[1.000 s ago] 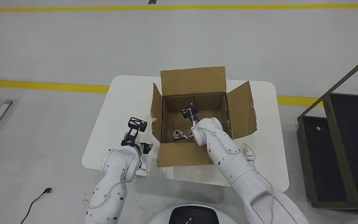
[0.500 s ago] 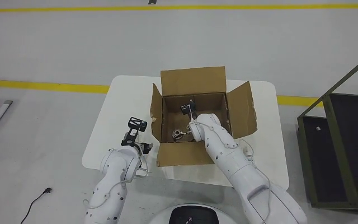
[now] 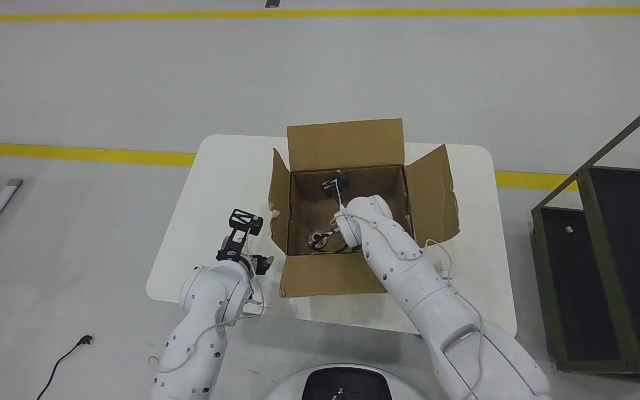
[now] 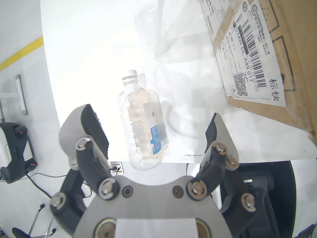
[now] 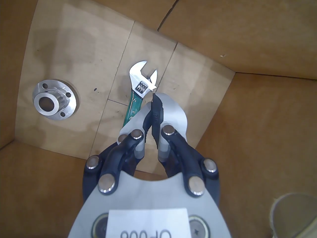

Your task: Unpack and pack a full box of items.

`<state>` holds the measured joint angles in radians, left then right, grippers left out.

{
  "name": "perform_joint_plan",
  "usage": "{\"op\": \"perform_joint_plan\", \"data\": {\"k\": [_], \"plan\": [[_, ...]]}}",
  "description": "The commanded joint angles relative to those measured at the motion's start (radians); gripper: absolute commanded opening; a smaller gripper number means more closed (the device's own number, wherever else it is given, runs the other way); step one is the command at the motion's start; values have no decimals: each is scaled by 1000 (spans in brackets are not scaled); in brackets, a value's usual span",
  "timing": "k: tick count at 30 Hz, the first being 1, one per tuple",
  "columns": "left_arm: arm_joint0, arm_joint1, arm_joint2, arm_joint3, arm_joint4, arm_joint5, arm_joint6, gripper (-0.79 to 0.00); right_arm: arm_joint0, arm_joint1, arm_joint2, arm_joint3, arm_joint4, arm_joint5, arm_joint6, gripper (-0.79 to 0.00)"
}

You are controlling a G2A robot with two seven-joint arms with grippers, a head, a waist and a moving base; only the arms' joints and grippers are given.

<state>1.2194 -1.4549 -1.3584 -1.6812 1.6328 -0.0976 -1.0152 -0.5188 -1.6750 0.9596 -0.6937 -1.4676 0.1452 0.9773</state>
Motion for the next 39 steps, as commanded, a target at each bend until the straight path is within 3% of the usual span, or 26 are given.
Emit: {"op": "perform_joint_plan", "data": {"k": [1,10,11,12,16,18,24,30,39], "plan": [[0,0,0,0,0,0,0,0,0,0,0,0,0,0,0,-785],[0,0,0,0,0,0,0,0,5,2,3,-33,-29,6,33,-785],[0,0,0,0,0,0,0,0,5,2,7,-46,-22,5,42,-656],[0,0,0,0,0,0,0,0,5,2,10,-53,-24,6,50,-610],[0,0,0,0,0,0,0,0,-12,4,27,-88,-11,14,62,-643],[0,0,0,0,0,0,0,0,-21,6,40,-84,3,10,65,-536],[0,0,0,0,0,0,0,0,-33,7,63,-52,33,5,37,-477],[0,0,0,0,0,0,0,0,-32,7,72,-14,43,-3,15,-428],[0,0,0,0,0,0,0,0,-17,-2,79,64,93,-31,-35,-425]]}}
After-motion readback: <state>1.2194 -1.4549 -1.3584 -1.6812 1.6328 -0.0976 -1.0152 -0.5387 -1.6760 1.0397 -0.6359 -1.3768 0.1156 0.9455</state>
